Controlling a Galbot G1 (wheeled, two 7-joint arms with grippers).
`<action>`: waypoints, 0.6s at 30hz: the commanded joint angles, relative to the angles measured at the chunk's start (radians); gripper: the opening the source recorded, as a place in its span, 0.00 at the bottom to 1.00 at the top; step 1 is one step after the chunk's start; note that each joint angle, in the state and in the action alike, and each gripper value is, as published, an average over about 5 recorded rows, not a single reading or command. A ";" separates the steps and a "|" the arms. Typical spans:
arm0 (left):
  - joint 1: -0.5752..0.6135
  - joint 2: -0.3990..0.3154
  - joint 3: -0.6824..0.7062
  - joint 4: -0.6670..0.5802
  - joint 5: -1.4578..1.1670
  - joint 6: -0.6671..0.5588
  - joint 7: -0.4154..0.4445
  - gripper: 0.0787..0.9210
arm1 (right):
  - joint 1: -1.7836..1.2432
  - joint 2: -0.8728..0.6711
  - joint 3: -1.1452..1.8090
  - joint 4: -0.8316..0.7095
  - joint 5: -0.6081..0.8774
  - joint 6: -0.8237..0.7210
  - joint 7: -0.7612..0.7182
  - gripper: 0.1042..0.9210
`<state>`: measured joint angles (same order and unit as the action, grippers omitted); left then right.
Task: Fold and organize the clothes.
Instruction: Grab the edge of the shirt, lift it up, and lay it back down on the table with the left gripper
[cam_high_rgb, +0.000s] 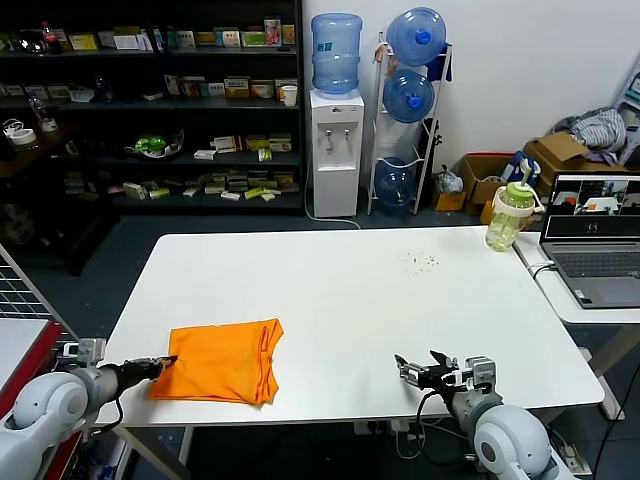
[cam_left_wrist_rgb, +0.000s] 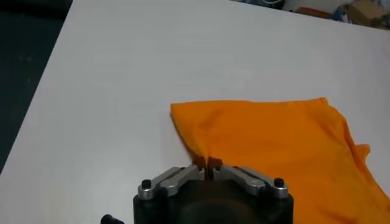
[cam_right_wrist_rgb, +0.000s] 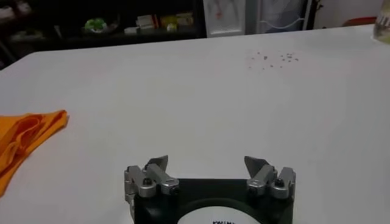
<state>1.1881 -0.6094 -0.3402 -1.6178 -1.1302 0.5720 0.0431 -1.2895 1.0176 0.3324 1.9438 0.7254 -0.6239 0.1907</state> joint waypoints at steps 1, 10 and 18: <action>0.023 0.001 -0.039 -0.092 0.002 -0.005 -0.048 0.03 | 0.001 0.003 -0.001 -0.003 -0.001 0.002 0.001 0.88; 0.097 0.080 -0.187 -0.275 0.036 0.056 -0.208 0.02 | 0.012 -0.010 0.001 -0.005 -0.005 0.014 -0.004 0.88; 0.094 0.176 -0.239 -0.134 0.138 0.045 -0.192 0.02 | 0.003 -0.057 0.045 0.020 -0.004 0.041 -0.021 0.88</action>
<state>1.2564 -0.5296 -0.4895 -1.7934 -1.0826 0.6053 -0.1073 -1.2778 0.9935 0.3469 1.9478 0.7201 -0.5968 0.1782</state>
